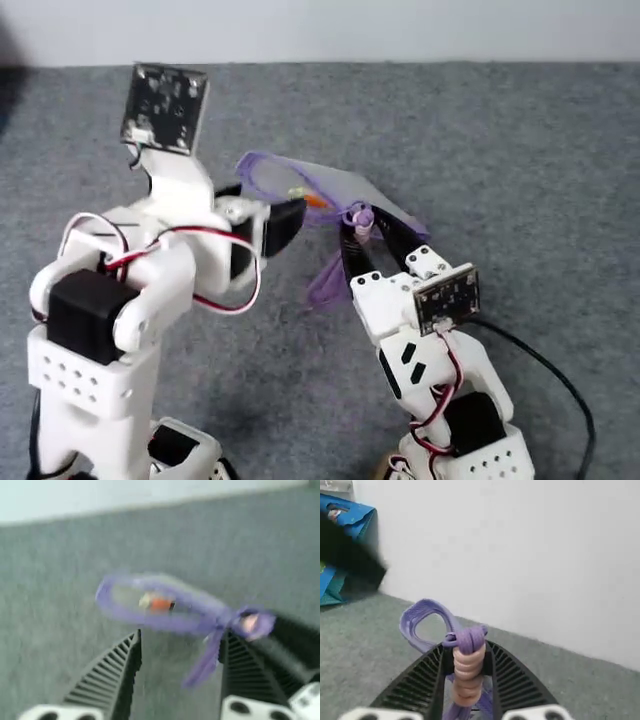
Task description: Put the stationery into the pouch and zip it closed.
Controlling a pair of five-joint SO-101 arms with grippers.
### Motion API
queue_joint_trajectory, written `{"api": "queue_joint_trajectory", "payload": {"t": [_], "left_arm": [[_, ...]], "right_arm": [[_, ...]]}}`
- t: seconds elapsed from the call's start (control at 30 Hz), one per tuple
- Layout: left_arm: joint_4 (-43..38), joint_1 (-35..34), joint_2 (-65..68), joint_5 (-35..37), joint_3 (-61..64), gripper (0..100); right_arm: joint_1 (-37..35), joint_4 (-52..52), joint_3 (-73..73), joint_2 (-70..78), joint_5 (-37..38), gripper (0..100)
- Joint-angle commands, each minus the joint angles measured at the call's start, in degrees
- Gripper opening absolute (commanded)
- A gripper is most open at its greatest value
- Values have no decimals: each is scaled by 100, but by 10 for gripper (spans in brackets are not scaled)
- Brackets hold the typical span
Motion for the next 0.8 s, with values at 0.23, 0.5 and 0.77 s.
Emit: {"api": "queue_joint_trajectory", "payload": {"t": [0.23,0.5,0.77], "left_arm": [[-923,-519,-440,185,2176,246],[-4070,-993,-404,352,3925,246],[-5732,-316,-158,352,4629,246]], "right_arm": [[523,338,-1099,-84,554,7],[1059,3266,-2066,-119,360,7],[1385,5059,-2549,-119,316,7]]}}
